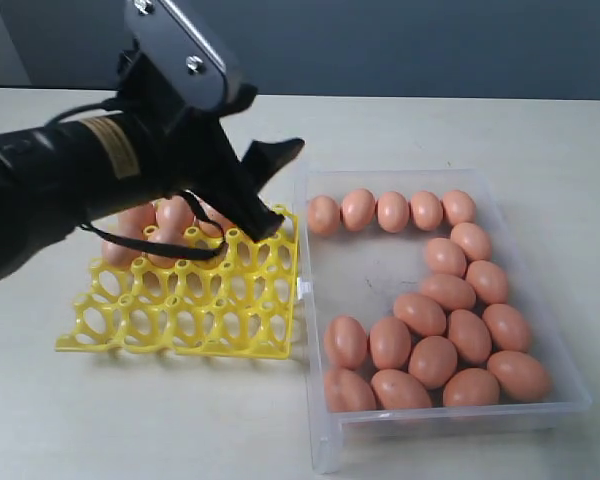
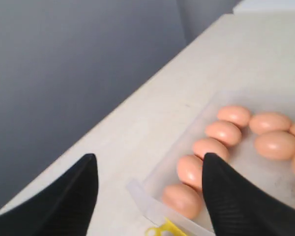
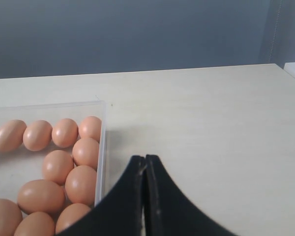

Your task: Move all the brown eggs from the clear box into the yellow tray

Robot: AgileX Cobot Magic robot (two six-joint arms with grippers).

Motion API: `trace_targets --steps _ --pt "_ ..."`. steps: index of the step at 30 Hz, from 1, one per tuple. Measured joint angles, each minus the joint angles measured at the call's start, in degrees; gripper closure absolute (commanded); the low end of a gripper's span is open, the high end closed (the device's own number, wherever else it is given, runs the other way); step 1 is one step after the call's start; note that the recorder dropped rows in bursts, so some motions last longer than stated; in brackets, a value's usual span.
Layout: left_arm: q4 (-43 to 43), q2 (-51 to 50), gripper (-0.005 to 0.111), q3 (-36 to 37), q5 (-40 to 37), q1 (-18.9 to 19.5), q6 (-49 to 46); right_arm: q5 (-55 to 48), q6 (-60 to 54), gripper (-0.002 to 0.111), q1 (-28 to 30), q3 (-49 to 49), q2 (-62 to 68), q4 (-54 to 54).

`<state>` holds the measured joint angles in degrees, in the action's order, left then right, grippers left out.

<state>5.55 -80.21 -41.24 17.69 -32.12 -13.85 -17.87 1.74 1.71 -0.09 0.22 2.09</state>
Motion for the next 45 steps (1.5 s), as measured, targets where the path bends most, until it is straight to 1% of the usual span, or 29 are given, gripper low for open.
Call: trace_targets --steps 2,3,6,8,11,12,13,17,18,19,22,25,30,32,34,38,40,45 --pt "5.2 -3.8 0.051 -1.5 -0.9 0.0 5.5 0.0 0.0 0.109 0.0 0.0 0.0 0.0" --pt "6.5 -5.2 0.055 -2.4 -1.9 0.0 7.1 0.0 0.0 0.109 0.0 0.0 0.0 0.0" --pt "8.8 -9.8 0.063 -7.9 -10.5 0.0 10.6 0.0 0.0 0.109 0.0 0.0 0.0 0.0" --pt "9.3 -12.4 0.062 -12.6 -17.3 0.0 11.4 0.0 0.0 0.109 0.0 0.0 0.0 0.0" --pt "8.6 -15.8 0.058 -19.8 -28.2 0.0 11.1 0.0 0.0 0.109 0.0 0.0 0.0 0.0" --pt "7.2 -16.8 0.056 -22.5 -32.1 0.0 9.7 0.0 0.0 0.109 0.0 0.0 0.0 0.0" --pt "0.7 -18.4 0.055 -27.7 -40.5 0.0 4.0 0.0 0.0 0.109 0.0 0.0 0.0 0.0" --pt "-18.8 -23.5 0.055 -39.5 -56.3 0.0 -11.5 0.0 0.0 0.109 0.0 0.0 0.0 0.0" --pt "-24.6 -27.0 0.055 -44.4 -61.7 0.0 -15.4 0.0 0.0 0.109 0.0 0.0 0.0 0.0" --pt "-26.3 -29.8 0.055 -47.1 -64.5 0.0 -16.7 0.0 0.0 0.109 0.0 0.0 0.0 0.0" --pt "-25.8 -34.3 0.055 -51.1 -67.0 0.0 -17.5 0.0 0.0 0.109 0.0 0.0 0.0 0.0" --pt "-24.5 -37.8 0.055 -53.0 -66.9 0.0 -17.6 0.0 0.0 0.109 0.0 0.0 0.0 0.0" --pt "-22.1 -40.7 0.055 -55.3 -57.2 0.0 -11.1 0.0 0.0 0.109 0.0 0.0 0.0 0.0" --pt "-21.9 -41.6 0.055 -56.8 -55.4 0.0 -9.6 0.0 0.0 0.109 0.0 0.0 0.0 0.0" --pt "-22.3 -42.6 0.055 -58.2 -55.2 0.0 -8.6 0.0 0.0 0.109 0.0 0.0 0.0 0.0" --pt "-25.1 -44.2 0.055 -59.7 -59.5 0.0 -9.1 0.0 0.0 0.109 0.0 0.0 0.0 0.0" --pt "-28.7 -44.8 0.055 -59.7 -63.9 -0.5 -12.6 0.0 0.0 0.109 0.0 0.0 0.0 0.0" --pt "-33.7 -45.0 0.047 -59.8 -68.6 -2.9 -18.3 0.0 0.0 0.109 0.0 0.0 0.0 0.0"
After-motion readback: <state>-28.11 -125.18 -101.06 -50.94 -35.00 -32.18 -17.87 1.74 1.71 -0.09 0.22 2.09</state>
